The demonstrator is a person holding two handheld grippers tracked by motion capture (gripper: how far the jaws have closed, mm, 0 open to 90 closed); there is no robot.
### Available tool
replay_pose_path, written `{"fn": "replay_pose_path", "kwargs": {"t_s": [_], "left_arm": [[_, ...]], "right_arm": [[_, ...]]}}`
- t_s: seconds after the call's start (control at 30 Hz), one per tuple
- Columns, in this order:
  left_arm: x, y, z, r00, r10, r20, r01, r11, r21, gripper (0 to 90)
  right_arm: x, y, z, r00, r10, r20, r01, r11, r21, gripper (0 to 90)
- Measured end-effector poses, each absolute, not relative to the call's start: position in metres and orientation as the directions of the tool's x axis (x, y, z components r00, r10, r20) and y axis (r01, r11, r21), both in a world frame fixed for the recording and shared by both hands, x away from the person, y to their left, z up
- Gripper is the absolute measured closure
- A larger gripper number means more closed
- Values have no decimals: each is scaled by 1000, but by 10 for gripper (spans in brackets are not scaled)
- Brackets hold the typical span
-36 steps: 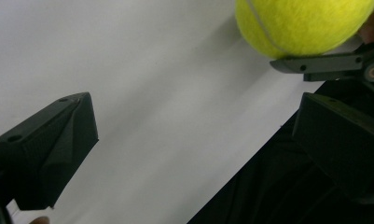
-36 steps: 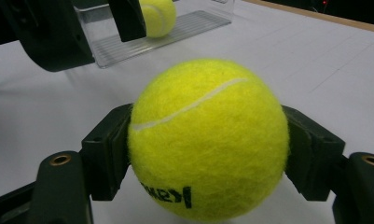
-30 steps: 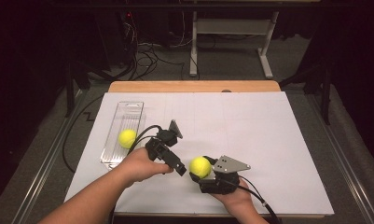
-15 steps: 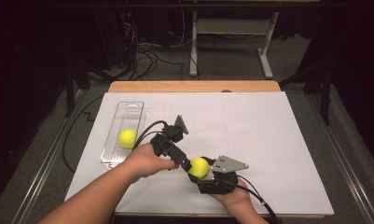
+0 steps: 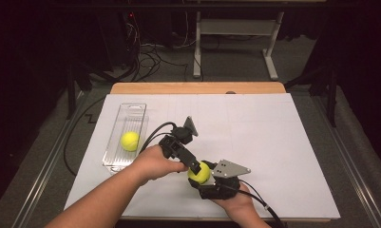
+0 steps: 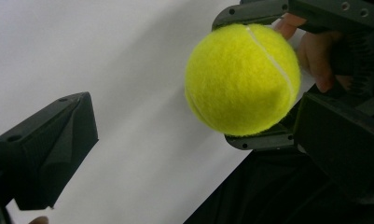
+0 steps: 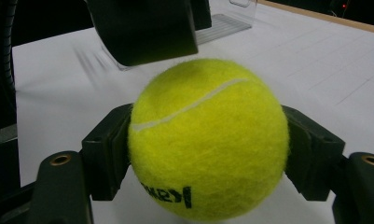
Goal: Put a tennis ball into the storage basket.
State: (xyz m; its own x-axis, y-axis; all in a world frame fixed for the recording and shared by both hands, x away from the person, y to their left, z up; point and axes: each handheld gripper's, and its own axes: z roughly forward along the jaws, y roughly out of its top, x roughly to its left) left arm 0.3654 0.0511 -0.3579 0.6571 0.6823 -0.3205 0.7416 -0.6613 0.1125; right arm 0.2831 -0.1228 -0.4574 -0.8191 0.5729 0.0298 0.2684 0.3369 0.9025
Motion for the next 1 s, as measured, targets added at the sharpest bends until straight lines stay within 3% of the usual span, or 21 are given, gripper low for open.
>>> {"fn": "replay_pose_path", "kwargs": {"t_s": [1.0], "left_arm": [[365,29,-364,662,671,-333,732,-674,97,11]], "right_arm": [[283,-123,-452,-814,580,27,257,319,912,270]]}}
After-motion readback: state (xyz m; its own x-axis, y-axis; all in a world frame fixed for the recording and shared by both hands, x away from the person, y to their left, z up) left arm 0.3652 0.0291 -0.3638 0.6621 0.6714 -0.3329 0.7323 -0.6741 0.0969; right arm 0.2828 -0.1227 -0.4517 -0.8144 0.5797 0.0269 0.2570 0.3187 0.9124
